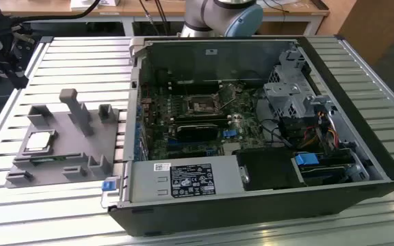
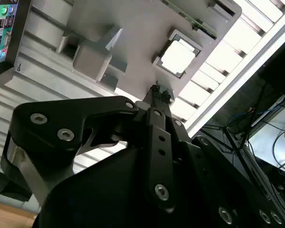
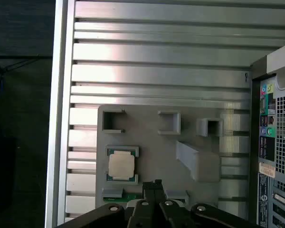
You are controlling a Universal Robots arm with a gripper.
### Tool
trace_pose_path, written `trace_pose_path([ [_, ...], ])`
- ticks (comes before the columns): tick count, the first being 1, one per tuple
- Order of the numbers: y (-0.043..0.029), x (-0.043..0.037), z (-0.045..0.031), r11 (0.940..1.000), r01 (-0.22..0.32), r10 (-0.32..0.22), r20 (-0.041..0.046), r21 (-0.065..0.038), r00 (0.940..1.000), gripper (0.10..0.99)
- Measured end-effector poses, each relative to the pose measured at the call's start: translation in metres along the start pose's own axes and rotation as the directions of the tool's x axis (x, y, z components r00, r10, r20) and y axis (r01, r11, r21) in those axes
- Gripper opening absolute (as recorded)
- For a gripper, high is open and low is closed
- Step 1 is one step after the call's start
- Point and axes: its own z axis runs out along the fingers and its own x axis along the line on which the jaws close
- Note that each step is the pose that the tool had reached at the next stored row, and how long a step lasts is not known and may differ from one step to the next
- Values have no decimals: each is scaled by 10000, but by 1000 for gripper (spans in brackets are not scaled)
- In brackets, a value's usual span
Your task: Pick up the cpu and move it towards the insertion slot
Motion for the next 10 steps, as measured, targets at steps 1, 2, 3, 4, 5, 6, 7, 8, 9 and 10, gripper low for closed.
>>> trace_pose_path([
  [1,0,0,0,10000,0,0,0,0,10000,106],
  [2,0,0,0,10000,-1,1,0,0,10000,106],
  [3,0,0,0,10000,0,0,0,0,10000,106],
  [4,0,2,-1,10000,0,0,-1,1,10000,106],
  [5,0,6,-1,10000,-1,1,-2,1,10000,106],
  [6,0,13,0,10000,-2,2,0,1,10000,106],
  [7,1,22,0,10000,-1,1,0,0,10000,106],
  [8,1,35,0,10000,-1,1,-1,1,10000,106],
  [9,1,51,0,10000,-1,1,-1,1,10000,106],
  [10,1,62,1,10000,-1,1,0,0,10000,106],
])
